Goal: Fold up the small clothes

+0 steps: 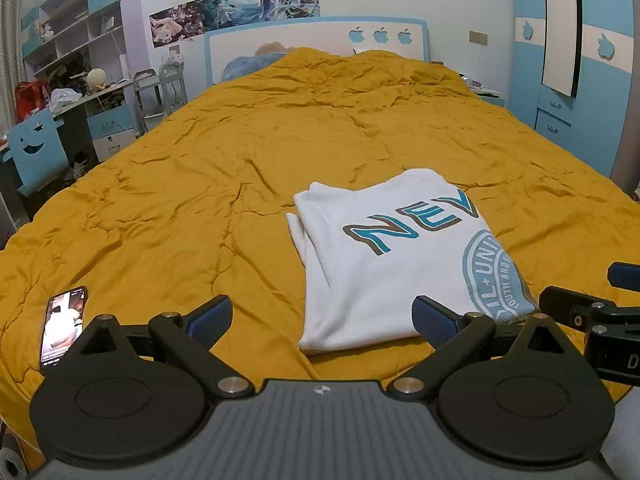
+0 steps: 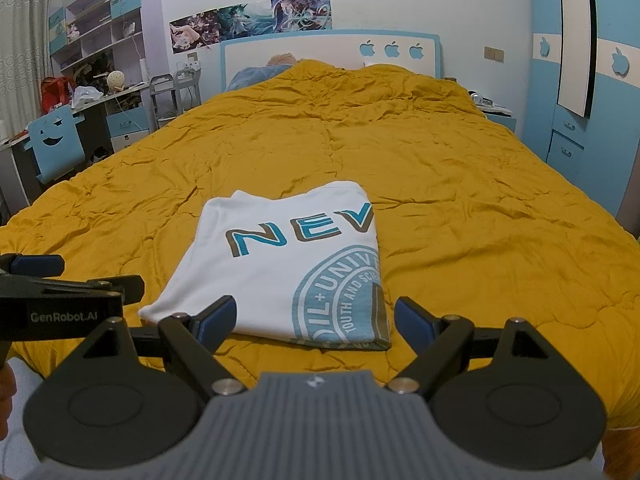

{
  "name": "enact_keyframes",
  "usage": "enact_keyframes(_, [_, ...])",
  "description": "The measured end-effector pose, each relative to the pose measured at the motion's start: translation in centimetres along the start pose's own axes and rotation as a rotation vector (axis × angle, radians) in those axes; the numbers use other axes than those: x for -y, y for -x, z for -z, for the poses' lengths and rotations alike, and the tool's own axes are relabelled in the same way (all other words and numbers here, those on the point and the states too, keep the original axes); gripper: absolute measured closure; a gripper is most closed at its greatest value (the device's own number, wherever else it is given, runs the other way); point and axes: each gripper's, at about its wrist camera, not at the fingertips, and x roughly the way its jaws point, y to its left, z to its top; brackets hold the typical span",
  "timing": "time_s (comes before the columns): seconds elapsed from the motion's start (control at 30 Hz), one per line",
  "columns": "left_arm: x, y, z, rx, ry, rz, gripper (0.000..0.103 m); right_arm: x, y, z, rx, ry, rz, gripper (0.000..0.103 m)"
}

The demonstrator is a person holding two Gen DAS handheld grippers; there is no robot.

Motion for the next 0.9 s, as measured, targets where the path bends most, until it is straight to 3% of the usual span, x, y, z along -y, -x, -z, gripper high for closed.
enact_keyframes(0.9, [-0.45, -0.07, 0.01, -0.003, -0.002, 0.003, 0.000, 0.12, -0.07, 0.04, -0.004, -0.005, -0.002, 0.021])
